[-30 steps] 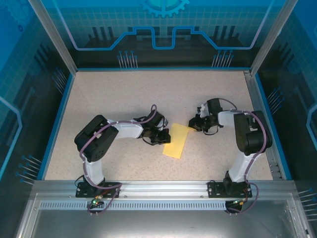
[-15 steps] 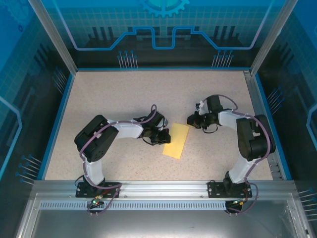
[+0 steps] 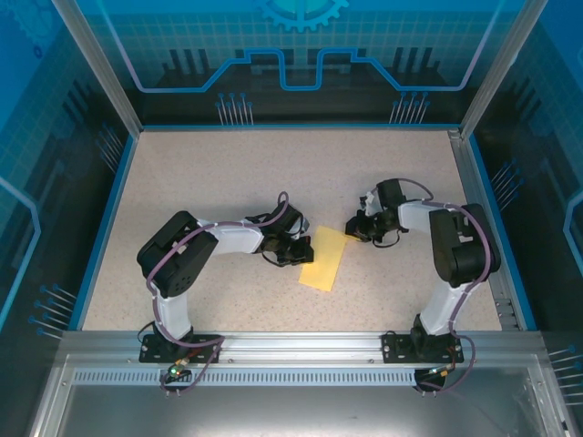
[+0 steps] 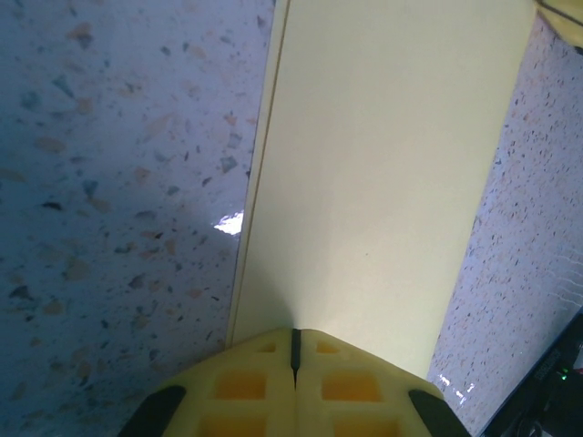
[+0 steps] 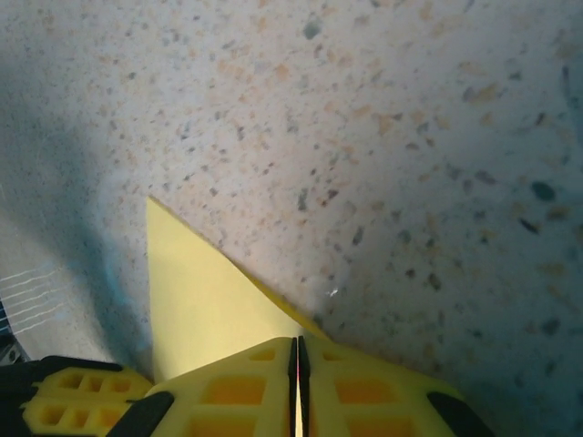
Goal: Fold a paper plane with a square sheet of paper (pick it up from the middle)
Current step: Fold the square sheet of paper in half at the center of the table.
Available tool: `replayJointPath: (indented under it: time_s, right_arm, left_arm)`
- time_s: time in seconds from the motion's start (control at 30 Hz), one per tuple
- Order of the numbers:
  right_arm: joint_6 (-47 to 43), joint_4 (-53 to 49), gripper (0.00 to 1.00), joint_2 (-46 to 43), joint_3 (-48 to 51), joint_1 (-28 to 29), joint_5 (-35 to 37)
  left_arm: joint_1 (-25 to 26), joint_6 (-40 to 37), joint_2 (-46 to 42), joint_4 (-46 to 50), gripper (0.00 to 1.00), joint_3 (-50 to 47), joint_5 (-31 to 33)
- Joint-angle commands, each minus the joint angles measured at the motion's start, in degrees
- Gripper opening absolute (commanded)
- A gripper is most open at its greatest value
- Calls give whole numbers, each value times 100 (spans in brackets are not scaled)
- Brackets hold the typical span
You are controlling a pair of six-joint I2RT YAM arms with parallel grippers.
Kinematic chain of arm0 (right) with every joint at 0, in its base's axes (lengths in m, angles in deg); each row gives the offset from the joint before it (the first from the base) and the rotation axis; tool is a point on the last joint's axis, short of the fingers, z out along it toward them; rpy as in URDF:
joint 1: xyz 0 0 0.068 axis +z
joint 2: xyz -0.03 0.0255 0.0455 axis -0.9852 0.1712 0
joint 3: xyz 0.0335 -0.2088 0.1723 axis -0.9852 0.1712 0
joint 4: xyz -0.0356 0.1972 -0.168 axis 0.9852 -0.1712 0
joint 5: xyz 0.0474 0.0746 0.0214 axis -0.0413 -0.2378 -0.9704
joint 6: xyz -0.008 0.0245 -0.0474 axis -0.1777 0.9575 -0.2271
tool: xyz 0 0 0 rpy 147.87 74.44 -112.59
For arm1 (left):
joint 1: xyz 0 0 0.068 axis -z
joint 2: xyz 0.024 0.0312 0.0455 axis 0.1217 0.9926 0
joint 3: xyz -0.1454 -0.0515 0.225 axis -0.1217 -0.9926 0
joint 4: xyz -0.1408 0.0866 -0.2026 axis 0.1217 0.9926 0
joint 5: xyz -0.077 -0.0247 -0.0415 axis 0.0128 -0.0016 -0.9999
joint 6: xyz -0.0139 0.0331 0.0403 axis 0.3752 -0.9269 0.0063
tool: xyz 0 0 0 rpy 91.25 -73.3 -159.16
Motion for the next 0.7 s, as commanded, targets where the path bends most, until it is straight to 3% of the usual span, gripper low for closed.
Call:
replayJointPath:
  time_s: [0.0,0.27,0.67]
  right_arm:
    - [-116,-332,13,-630,52,94,78]
    - [51,-399,27,-1414,792,406,407]
    - [351,-389,32,-928,637,973,858]
  left_arm:
    - [64,-42,-49,548,0,-57,152]
    - [83,61,-382,318,0,-83,-15]
    - [85,180,-1024,-35,10,-560,228]
